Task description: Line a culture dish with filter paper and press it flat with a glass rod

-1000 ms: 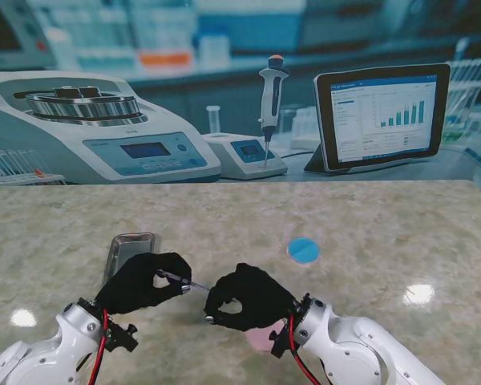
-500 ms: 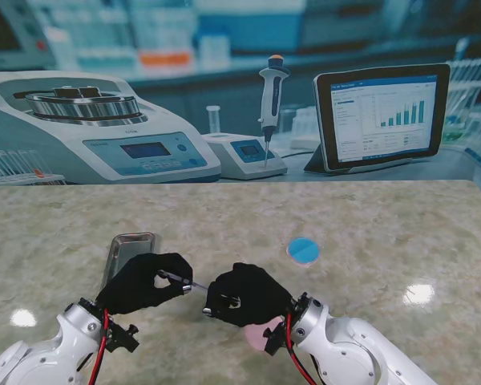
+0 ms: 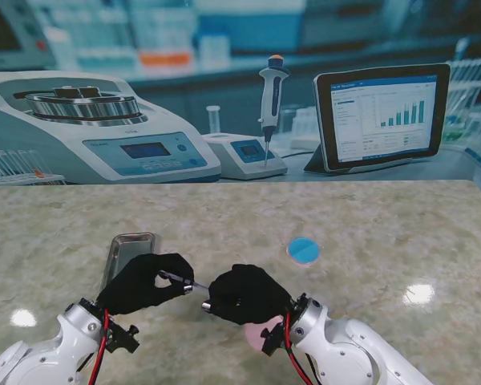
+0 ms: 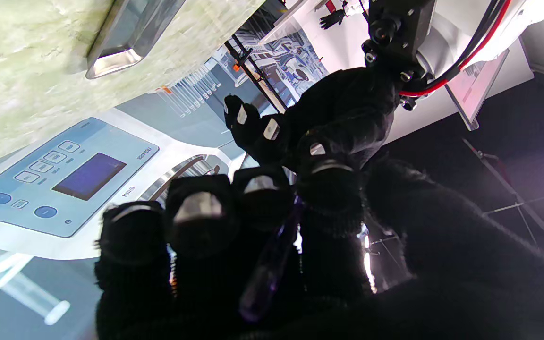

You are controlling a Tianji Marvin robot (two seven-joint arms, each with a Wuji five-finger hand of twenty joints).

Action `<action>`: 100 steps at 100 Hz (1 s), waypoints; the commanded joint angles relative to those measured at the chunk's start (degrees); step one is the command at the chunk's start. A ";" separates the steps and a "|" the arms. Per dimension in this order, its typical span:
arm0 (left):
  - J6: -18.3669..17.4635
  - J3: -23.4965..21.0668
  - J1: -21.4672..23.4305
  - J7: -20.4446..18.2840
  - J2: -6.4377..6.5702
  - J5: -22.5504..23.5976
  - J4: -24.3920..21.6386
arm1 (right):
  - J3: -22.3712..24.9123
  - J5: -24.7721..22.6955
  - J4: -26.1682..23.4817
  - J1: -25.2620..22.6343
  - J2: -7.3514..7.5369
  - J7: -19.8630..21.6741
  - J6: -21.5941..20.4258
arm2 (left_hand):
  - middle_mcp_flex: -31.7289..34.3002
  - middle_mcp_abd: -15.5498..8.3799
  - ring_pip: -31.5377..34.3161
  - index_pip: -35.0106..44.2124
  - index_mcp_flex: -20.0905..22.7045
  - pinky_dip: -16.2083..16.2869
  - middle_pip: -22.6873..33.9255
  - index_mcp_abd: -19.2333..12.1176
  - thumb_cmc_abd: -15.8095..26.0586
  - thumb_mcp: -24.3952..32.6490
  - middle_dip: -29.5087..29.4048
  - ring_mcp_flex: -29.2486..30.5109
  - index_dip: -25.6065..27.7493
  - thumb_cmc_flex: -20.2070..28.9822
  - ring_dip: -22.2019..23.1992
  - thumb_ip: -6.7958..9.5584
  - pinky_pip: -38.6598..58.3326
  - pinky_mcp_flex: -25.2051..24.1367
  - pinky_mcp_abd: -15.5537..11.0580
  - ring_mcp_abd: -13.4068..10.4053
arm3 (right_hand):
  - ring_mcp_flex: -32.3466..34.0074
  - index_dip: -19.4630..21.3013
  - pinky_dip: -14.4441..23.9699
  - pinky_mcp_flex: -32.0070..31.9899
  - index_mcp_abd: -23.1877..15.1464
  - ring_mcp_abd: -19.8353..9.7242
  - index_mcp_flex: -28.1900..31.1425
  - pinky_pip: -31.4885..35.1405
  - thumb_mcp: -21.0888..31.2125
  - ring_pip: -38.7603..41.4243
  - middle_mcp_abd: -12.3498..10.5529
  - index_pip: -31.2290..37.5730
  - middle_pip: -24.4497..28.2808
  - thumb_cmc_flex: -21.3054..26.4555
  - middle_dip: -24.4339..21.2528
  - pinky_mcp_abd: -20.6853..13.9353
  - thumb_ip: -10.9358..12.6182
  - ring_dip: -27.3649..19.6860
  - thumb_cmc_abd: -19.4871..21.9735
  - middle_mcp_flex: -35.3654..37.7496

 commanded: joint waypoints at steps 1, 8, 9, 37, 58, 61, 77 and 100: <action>0.27 -0.02 0.24 -0.40 0.09 -0.32 -0.55 | -0.21 0.24 -0.20 -0.57 -0.39 -0.34 0.50 | -0.29 0.45 -0.46 3.27 2.23 1.98 -0.91 -1.81 4.24 -0.20 -0.75 -0.99 -0.75 3.39 -0.96 3.28 1.10 -0.97 1.49 1.04 | 3.29 1.60 2.22 1.39 2.68 -3.72 2.65 5.83 1.51 4.31 -1.50 2.47 4.75 -2.53 2.33 1.07 2.24 1.28 1.21 2.24; 0.33 -0.05 0.25 -0.58 0.11 -0.51 -0.63 | -0.19 0.27 -0.21 -0.59 -0.46 -0.60 0.60 | -0.76 0.77 -1.23 2.64 1.97 1.97 -1.73 -0.92 4.79 -1.35 -1.32 -1.46 -2.32 3.85 -1.31 3.54 0.92 -1.24 1.49 1.13 | 3.89 2.47 2.88 1.88 2.65 -4.32 3.44 6.79 1.70 6.08 -1.62 3.59 6.06 -3.29 3.67 0.94 3.23 1.92 1.18 2.85; 0.33 -0.06 0.25 -0.61 0.12 -0.53 -0.64 | -0.19 0.30 -0.22 -0.59 -0.46 -0.60 0.62 | -0.86 0.79 -1.32 2.52 1.86 1.97 -1.84 -0.79 4.84 -1.48 -1.38 -1.52 -2.51 3.88 -1.35 3.56 0.90 -1.27 1.48 1.14 | 3.88 2.65 3.04 1.84 2.67 -4.50 3.49 6.99 1.64 6.49 -1.62 3.80 6.37 -3.41 3.99 0.86 3.38 2.13 1.22 2.84; 0.37 -0.46 0.46 -1.92 0.37 -0.95 -0.89 | 0.10 0.26 -0.73 -1.24 -0.90 -2.30 2.21 | -8.65 1.93 -9.07 -7.76 -3.35 1.17 -9.04 4.68 3.15 -0.32 -6.22 -6.24 -5.39 0.59 -4.87 3.74 -2.56 -3.69 0.65 0.59 | 6.30 5.53 5.93 4.09 2.61 -7.21 7.21 9.84 2.41 13.18 -2.23 8.72 12.13 -5.99 9.15 0.43 7.69 5.47 0.56 5.04; -0.05 -0.83 0.63 -2.32 0.47 -0.87 -0.89 | 0.57 0.12 -0.91 -1.47 -1.04 -2.88 2.98 | -17.13 1.81 -13.19 -17.68 -5.53 0.78 -7.00 7.63 2.19 11.85 -17.35 -9.96 -4.21 -8.88 -6.39 3.46 -5.54 -5.34 -0.37 -0.21 | 11.12 6.53 6.43 8.99 1.71 -7.39 11.97 12.87 4.33 16.08 -2.44 11.18 14.10 -7.80 10.80 1.29 10.04 5.81 -1.05 9.50; -0.16 -0.91 0.65 -2.37 0.48 -0.82 -0.87 | 0.62 0.10 -0.91 -1.50 -1.06 -2.98 3.06 | -17.85 1.80 -13.70 -18.49 -5.82 0.63 -7.17 7.96 2.34 12.77 -18.80 -10.29 -4.24 -9.85 -6.63 4.15 -6.02 -5.52 -0.49 -0.30 | 11.62 6.66 6.31 9.59 1.41 -7.44 12.40 13.17 4.56 16.21 -2.57 11.35 14.14 -8.03 10.91 1.32 10.24 5.75 -1.10 9.93; -0.85 -1.45 0.89 -2.96 0.62 -0.76 -0.79 | 0.77 -0.08 -0.98 -1.74 -1.34 -4.18 4.10 | -24.99 1.66 -19.95 -25.05 -10.39 -0.74 -12.93 9.31 1.87 15.72 -24.00 -14.96 -5.72 -14.32 -9.93 6.65 -10.47 -8.20 -1.73 -1.47 | 12.44 7.19 5.50 13.81 0.38 -7.38 15.52 15.25 5.85 18.77 -2.64 12.05 14.56 -9.21 11.41 2.42 11.07 6.82 -1.87 13.23; -2.33 -2.73 1.94 -3.34 0.69 -1.21 -0.63 | 1.81 -0.39 -1.22 -2.45 -1.60 -5.44 5.00 | -35.29 -0.10 -31.26 -33.16 -17.15 -4.35 -20.61 9.74 5.87 6.10 -31.23 -22.26 -9.70 -16.61 -16.03 6.85 -23.37 -13.27 -2.99 -2.83 | 12.39 7.85 3.68 18.95 -0.88 -7.47 17.37 17.99 6.77 21.11 -2.98 15.02 16.56 -10.69 11.51 3.46 13.50 10.06 -1.94 15.23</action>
